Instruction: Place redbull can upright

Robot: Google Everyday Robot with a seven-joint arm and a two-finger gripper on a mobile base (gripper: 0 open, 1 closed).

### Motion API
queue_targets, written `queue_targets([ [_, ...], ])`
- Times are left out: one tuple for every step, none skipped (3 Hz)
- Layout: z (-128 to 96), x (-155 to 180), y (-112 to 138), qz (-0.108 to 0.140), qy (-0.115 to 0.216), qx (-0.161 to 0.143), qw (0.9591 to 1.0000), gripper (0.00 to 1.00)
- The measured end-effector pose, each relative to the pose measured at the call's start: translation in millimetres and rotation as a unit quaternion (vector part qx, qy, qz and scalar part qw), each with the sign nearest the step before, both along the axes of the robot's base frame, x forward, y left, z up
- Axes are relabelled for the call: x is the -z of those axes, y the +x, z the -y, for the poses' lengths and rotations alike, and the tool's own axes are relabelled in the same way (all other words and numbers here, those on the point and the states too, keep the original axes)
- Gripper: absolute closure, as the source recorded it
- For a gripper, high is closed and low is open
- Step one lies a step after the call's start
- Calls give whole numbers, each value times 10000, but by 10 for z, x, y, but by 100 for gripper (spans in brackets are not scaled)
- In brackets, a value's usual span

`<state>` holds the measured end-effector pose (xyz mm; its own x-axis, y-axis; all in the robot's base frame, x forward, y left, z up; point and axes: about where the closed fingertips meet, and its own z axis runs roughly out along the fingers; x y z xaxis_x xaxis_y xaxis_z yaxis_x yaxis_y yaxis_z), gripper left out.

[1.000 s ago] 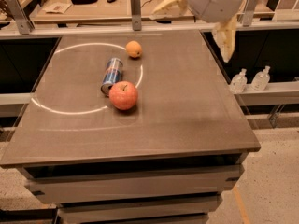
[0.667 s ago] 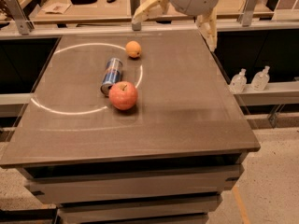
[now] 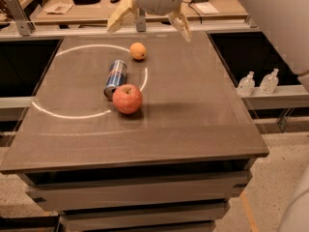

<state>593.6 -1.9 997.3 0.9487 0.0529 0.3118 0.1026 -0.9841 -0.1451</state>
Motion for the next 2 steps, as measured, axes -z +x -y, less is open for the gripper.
queue_targets([
  [-288,114,259,177,-242,339,9990,0],
  [-565,276,491,193,-328,1078,9934,0],
])
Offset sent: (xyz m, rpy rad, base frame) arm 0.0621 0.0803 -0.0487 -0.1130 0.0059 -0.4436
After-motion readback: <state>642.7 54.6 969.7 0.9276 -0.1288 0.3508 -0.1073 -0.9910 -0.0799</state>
